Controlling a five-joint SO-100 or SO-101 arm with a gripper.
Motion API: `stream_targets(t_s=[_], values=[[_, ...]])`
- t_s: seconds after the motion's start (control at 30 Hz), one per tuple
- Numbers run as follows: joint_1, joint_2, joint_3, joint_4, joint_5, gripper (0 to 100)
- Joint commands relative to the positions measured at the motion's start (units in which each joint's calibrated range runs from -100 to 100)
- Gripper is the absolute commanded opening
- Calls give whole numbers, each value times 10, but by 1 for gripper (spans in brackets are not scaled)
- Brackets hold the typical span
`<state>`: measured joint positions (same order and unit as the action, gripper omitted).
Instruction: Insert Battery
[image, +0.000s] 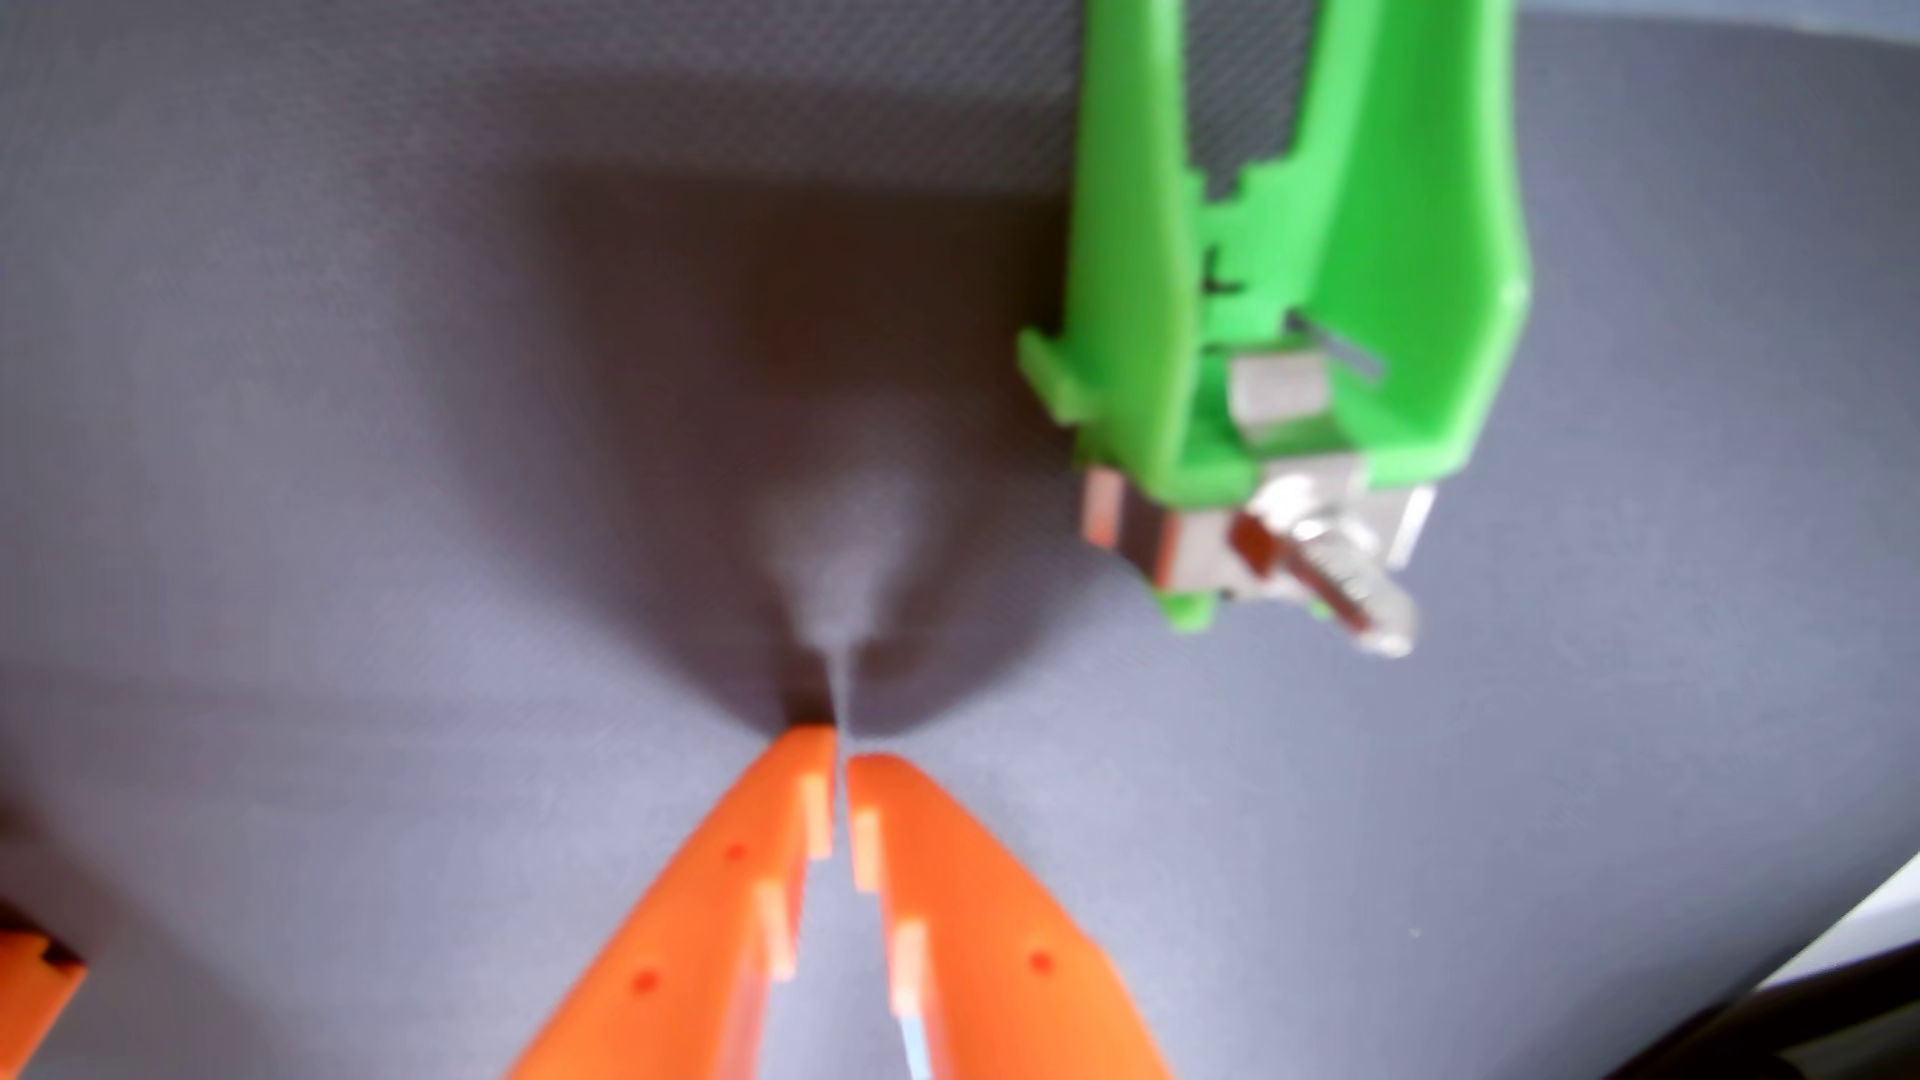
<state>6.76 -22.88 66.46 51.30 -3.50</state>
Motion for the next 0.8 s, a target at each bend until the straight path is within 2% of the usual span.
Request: stream_targets(t_s=[0.0, 0.33, 0.77], values=[[-6, -10, -9, -3, 0, 1], [-5, -10, -165, 151, -2, 1], [-39, -10, -248, 249, 2, 2]])
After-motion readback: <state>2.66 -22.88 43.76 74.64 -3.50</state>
